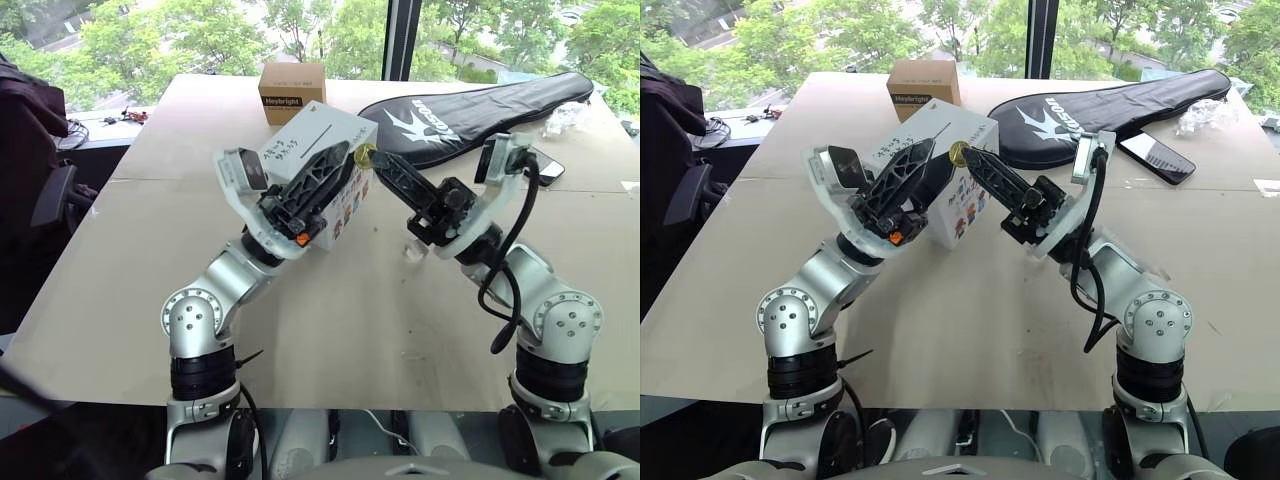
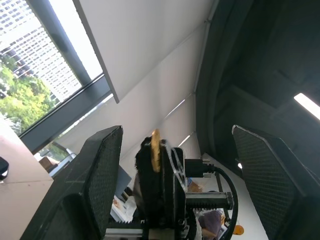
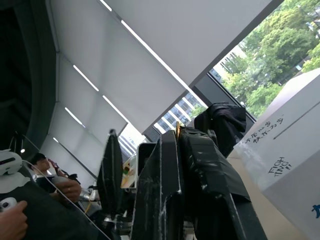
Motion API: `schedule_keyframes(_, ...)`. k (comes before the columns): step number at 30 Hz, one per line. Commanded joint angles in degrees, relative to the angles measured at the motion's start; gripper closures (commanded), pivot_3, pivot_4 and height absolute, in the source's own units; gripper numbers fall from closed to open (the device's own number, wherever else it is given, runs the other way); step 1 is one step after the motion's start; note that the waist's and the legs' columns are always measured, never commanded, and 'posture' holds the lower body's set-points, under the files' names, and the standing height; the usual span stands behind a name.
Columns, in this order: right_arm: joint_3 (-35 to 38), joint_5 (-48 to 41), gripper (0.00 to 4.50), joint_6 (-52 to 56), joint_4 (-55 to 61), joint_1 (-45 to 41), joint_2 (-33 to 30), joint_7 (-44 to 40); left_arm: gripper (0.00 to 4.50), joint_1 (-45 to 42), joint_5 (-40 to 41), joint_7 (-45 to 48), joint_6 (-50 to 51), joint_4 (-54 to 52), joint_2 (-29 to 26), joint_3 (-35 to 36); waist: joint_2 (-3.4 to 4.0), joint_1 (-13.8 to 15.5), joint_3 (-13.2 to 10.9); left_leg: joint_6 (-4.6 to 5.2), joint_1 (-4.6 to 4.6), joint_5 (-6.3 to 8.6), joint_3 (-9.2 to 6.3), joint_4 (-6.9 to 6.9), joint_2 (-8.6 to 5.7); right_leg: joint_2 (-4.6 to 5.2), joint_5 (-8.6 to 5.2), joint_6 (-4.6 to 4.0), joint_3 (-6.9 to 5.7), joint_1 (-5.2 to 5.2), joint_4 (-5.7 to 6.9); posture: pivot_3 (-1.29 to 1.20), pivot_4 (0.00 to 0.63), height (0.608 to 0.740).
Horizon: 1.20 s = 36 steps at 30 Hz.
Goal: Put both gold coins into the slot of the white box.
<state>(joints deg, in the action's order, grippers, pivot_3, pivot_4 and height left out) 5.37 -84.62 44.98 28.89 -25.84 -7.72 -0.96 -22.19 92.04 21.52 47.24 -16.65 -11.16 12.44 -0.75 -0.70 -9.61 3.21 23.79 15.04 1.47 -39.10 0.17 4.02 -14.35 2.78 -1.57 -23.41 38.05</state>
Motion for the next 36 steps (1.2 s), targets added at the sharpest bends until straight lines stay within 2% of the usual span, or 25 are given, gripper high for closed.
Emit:
schedule_keyframes(1, -0.9, -1.95, 4.5, -1.46, 2.55, -0.62, -0.55, -0.11, 1.79, -0.07, 1.46, 0.91, -0.19, -1.78, -0.39, -0.75, 0.0, 0.03, 0.0, 0.06, 0.0, 0.04, 0.0, 0.0, 0.0, 0.0, 0.0, 0.0, 0.0, 0.0, 0.0, 0.0, 0.15, 0.74)
schedule_keyframes(7, -2.45, -1.87, 4.5, -2.11, 3.18, -0.08, -1.4, 0.04, 4.44, 0.0, 1.65, 1.23, -0.28, -1.7, -0.63, -1.67, 0.0, 0.02, 0.0, 0.07, 0.0, 0.04, 0.0, 0.0, 0.0, -0.01, 0.0, 0.0, -0.02, 0.0, -0.01, 0.0, 0.15, 0.74)
schedule_keyframes(14, -3.51, -1.23, 4.5, -2.73, 3.3, 0.06, -2.59, -0.42, 4.47, -0.93, 1.16, 1.02, -0.32, -1.17, -0.9, -2.46, 0.0, 0.03, 0.0, 0.07, 0.0, 0.04, 0.0, 0.0, 0.0, -0.01, 0.0, 0.0, -0.01, 0.0, -0.01, 0.0, 0.15, 0.74)
schedule_keyframes(17, -2.95, 0.2, 3.64, -4.31, 3.31, 0.22, -2.75, -0.84, 4.5, -1.97, -0.99, 0.25, -1.32, -0.72, -1.49, -1.93, 0.0, 0.04, 0.0, 0.08, 0.0, 0.05, 0.0, 0.0, 0.0, -0.01, 0.0, 0.0, 0.0, 0.0, -0.02, 0.0, 0.15, 0.74)
schedule_keyframes(19, -1.74, 3.26, 2.62, -6.04, 2.64, 0.61, -2.94, 1.33, 4.5, -3.3, -3.59, 0.11, -1.95, -0.45, -3.1, -1.16, 0.0, 0.05, 0.0, 0.09, 0.0, 0.05, -0.01, 0.0, 0.0, -0.01, 0.0, 0.0, 0.0, 0.0, -0.02, 0.0, 0.15, 0.74)
schedule_keyframes(22, 0.81, 5.22, 1.36, -6.99, 1.36, 1.41, -5.24, 0.4, 4.5, -7.3, -7.39, -1.2, -3.66, 1.61, -6.11, 0.89, 0.0, 0.2, 0.0, 0.1, 0.01, 0.06, -0.02, 0.0, -0.02, -0.02, 0.0, 0.0, -0.09, 0.0, -0.02, 0.0, 0.15, 0.74)
schedule_keyframes(23, 1.23, 7.15, 1.36, -7.05, 1.27, 1.66, -6.85, -0.75, 4.5, -9.3, -9.92, -2.11, -3.8, 2.24, -7.8, 0.72, 0.0, 0.21, 0.0, 0.1, 0.01, 0.06, -0.02, 0.0, -0.02, -0.02, 0.0, 0.0, -0.12, 0.0, -0.02, 0.0, 0.15, 0.74)
schedule_keyframes(25, 1.53, 14.02, 1.36, -8.25, 1.47, 2.03, -11.7, -6.14, 4.5, -15.72, -20.24, -5.83, -4.12, 3.61, -12.5, -1.86, -0.05, 0.4, -0.06, 0.11, 0.04, 0.07, 0.01, -0.01, -0.05, -0.01, -0.01, 0.0, -0.17, 0.0, -0.05, 0.0, 0.15, 0.74)
schedule_keyframes(28, 0.74, 21.54, 1.36, -10.21, 1.76, 2.14, -17.32, -12.93, 4.5, -21.34, -28.05, -9.87, -4.11, 4.78, -14.52, -4.12, -0.05, 0.55, -0.08, 0.14, 0.04, 0.08, 0.02, 0.03, -0.1, -0.01, -0.01, 0.02, -0.16, 0.0, -0.12, 0.0, 0.15, 0.74)
schedule_keyframes(32, -0.25, 32.72, 1.36, -15.0, 1.8, 1.26, -27.04, -25.85, 4.5, -25.1, -46.19, -11.91, -2.47, 4.44, -21.38, -13.76, -0.05, 0.51, -0.09, 0.13, 0.04, 0.08, 0.02, 0.18, -0.13, 0.0, -0.02, 0.04, -0.09, -0.02, -0.25, 0.0, 0.15, 0.74)
schedule_keyframes(36, -1.0, 36.04, 1.36, -15.08, 1.91, 1.91, -33.19, -34.4, 4.5, -24.94, -50.34, -13.19, 1.31, 4.89, -22.15, -14.55, -0.1, 0.12, -0.12, -0.09, 0.02, -0.05, -0.01, 0.47, -0.08, -0.02, -0.02, 0.04, 0.02, -0.2, -0.27, 0.0, 0.15, 0.74)
